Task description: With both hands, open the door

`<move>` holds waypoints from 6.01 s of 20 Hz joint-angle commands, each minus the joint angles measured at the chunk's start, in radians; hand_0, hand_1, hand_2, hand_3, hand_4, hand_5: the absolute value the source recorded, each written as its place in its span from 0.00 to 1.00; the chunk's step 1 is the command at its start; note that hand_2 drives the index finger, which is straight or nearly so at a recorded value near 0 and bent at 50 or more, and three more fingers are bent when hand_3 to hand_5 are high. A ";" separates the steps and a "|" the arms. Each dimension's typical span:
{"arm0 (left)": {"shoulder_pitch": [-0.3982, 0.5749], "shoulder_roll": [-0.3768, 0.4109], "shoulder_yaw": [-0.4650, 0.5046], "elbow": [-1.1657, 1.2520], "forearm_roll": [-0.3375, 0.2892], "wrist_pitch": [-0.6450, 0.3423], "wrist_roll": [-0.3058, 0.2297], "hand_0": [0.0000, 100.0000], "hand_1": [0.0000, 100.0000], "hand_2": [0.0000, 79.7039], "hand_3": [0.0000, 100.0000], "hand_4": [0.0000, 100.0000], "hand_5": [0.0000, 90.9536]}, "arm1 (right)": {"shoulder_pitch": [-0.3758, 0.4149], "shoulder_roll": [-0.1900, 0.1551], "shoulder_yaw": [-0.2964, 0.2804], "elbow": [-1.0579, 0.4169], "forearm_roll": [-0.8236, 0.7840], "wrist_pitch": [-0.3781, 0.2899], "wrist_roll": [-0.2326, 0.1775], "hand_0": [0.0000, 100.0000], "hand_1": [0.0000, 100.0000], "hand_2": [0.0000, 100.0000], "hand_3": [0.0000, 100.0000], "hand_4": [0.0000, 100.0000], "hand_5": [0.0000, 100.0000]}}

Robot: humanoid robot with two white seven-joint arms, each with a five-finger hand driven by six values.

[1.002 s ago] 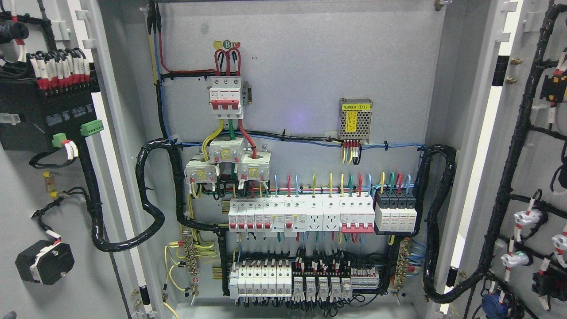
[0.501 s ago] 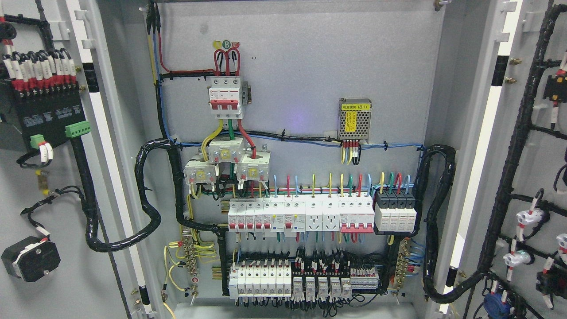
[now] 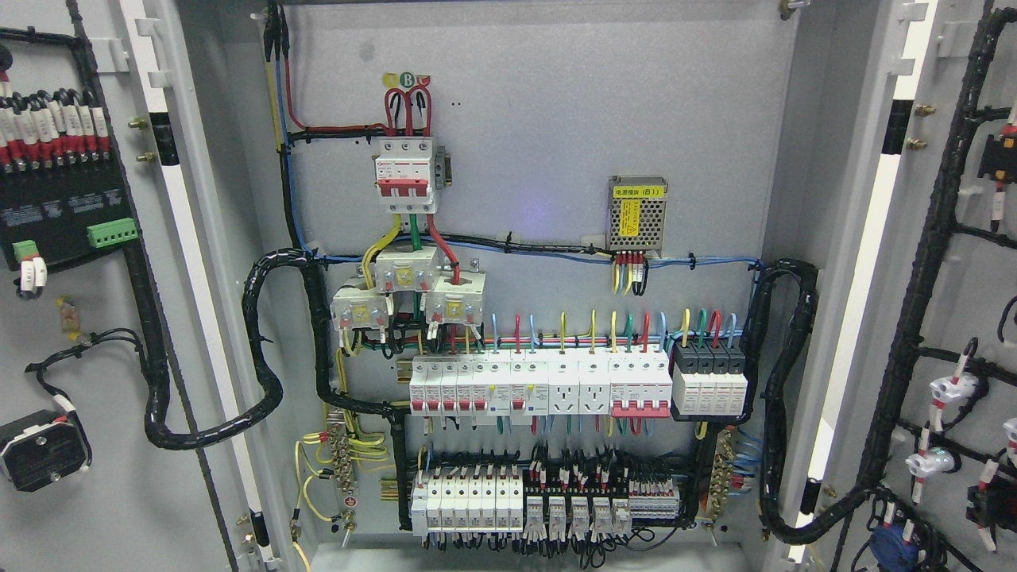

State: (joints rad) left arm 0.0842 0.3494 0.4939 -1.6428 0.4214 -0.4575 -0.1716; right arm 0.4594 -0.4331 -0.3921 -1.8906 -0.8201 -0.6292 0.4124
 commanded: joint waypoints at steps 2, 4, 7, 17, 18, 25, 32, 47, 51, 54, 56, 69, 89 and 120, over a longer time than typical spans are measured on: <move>-0.107 0.054 0.018 0.150 -0.004 0.019 0.000 0.00 0.00 0.00 0.00 0.00 0.00 | -0.001 -0.003 -0.013 0.015 -0.001 0.000 0.000 0.38 0.00 0.00 0.00 0.00 0.00; -0.124 0.060 0.015 0.167 -0.006 0.020 0.000 0.00 0.00 0.00 0.00 0.00 0.00 | -0.001 -0.003 -0.013 0.016 -0.001 0.000 0.000 0.38 0.00 0.00 0.00 0.00 0.00; -0.149 0.060 0.014 0.184 -0.006 0.040 0.000 0.00 0.00 0.00 0.00 0.00 0.00 | -0.001 -0.003 -0.016 0.018 -0.001 0.000 0.000 0.38 0.00 0.00 0.00 0.00 0.00; -0.184 0.062 0.015 0.216 -0.010 0.085 0.000 0.00 0.00 0.00 0.00 0.00 0.00 | -0.001 -0.001 -0.030 0.021 -0.001 0.000 -0.001 0.38 0.00 0.00 0.00 0.00 0.00; -0.189 0.062 0.015 0.222 -0.010 0.085 0.000 0.00 0.00 0.00 0.00 0.00 0.00 | -0.001 -0.001 -0.030 0.021 -0.001 0.000 -0.001 0.38 0.00 0.00 0.00 0.00 0.00; -0.195 0.062 0.014 0.225 -0.012 0.085 0.000 0.00 0.00 0.00 0.00 0.00 0.00 | -0.004 -0.012 0.001 -0.002 -0.007 -0.001 0.002 0.38 0.00 0.00 0.00 0.00 0.00; -0.187 0.053 0.002 0.201 -0.004 0.083 -0.002 0.00 0.00 0.00 0.00 0.00 0.00 | -0.013 -0.016 0.035 -0.013 -0.007 -0.003 0.009 0.38 0.00 0.00 0.00 0.00 0.00; 0.005 0.005 -0.130 -0.138 0.051 0.080 0.001 0.00 0.00 0.00 0.00 0.00 0.00 | -0.036 -0.033 0.151 -0.065 -0.007 -0.017 0.016 0.38 0.00 0.00 0.00 0.00 0.00; 0.046 -0.010 -0.202 -0.207 0.049 0.080 0.001 0.00 0.00 0.00 0.00 0.00 0.00 | -0.042 -0.035 0.197 -0.065 -0.004 -0.015 0.016 0.38 0.00 0.00 0.00 0.00 0.00; 0.049 -0.018 -0.267 -0.235 0.048 0.079 0.003 0.00 0.00 0.00 0.00 0.00 0.00 | -0.041 -0.035 0.222 -0.065 -0.001 -0.015 0.017 0.38 0.00 0.00 0.00 0.00 0.00; 0.049 -0.026 -0.311 -0.238 0.045 0.079 0.003 0.00 0.00 0.00 0.00 0.00 0.00 | -0.041 -0.035 0.255 -0.065 -0.001 -0.015 0.032 0.38 0.00 0.00 0.00 0.00 0.00; 0.120 -0.116 -0.607 -0.252 -0.081 0.074 0.009 0.00 0.00 0.00 0.00 0.00 0.00 | -0.076 -0.027 0.626 -0.048 0.097 -0.015 0.046 0.38 0.00 0.00 0.00 0.00 0.00; 0.594 -0.204 -0.666 -0.169 -0.369 0.237 0.017 0.00 0.00 0.00 0.00 0.00 0.00 | 0.064 0.119 0.943 0.468 0.268 -0.015 0.042 0.38 0.00 0.00 0.00 0.00 0.00; 0.149 -0.357 -0.506 1.487 -0.348 0.237 0.012 0.00 0.00 0.00 0.00 0.00 0.00 | -0.215 0.317 0.690 1.691 0.272 0.161 -0.012 0.38 0.00 0.00 0.00 0.00 0.00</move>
State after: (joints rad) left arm 0.3872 0.0784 -0.0392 -0.7668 0.0747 -0.2197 -0.1671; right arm 0.3520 -0.2078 0.3827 -0.6599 -0.5559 -0.5602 0.4423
